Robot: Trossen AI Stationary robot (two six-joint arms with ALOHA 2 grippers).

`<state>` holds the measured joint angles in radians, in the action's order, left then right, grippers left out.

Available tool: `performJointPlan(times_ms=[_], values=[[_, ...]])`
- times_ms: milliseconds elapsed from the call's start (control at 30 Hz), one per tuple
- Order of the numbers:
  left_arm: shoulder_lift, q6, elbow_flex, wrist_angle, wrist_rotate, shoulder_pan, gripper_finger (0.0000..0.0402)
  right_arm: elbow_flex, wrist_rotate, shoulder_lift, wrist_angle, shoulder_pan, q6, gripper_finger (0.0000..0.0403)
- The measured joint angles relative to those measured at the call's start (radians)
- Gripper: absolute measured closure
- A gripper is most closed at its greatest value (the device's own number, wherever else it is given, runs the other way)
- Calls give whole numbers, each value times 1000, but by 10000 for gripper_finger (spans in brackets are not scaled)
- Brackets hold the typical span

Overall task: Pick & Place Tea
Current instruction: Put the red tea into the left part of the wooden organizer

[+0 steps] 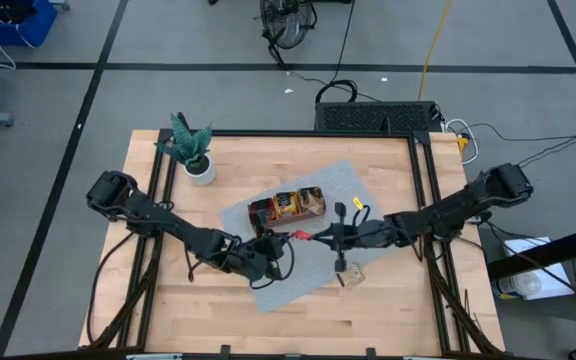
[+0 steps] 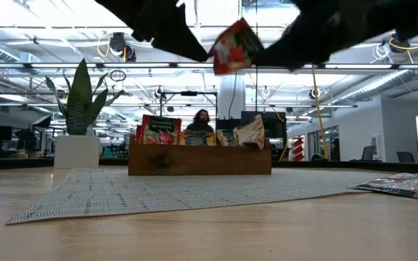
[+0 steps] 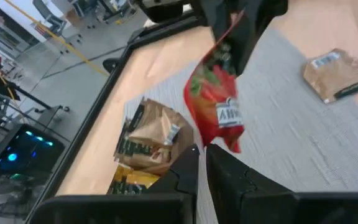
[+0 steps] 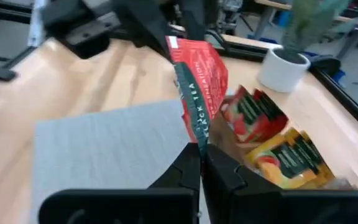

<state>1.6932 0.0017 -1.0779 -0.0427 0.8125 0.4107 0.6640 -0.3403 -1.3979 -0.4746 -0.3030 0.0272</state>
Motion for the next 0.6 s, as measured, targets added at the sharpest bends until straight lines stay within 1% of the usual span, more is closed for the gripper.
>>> performJointPlan(times_ms=[100, 233, 367, 400, 433, 500, 600], values=[[0, 0, 0, 7, 1, 9, 370, 55, 1, 13, 82, -31, 0, 403], [0, -15, 0, 12, 1, 10, 376, 144, 2, 13, 303, -57, -26, 403], [0, -38, 0, 15, -2, 10, 385, 196, 9, 14, 432, -79, -63, 403], [0, -47, 0, 15, -16, 6, 388, 207, 27, 15, 474, -81, -76, 403], [0, -67, 0, 15, -46, 2, 389, 214, 44, 15, 507, -80, -91, 403], [0, -134, 0, 20, -137, -16, 386, 223, 58, 13, 540, -77, -116, 403], [0, -226, 0, 25, -291, -51, 363, 225, 58, 1, 560, -64, -143, 403]])
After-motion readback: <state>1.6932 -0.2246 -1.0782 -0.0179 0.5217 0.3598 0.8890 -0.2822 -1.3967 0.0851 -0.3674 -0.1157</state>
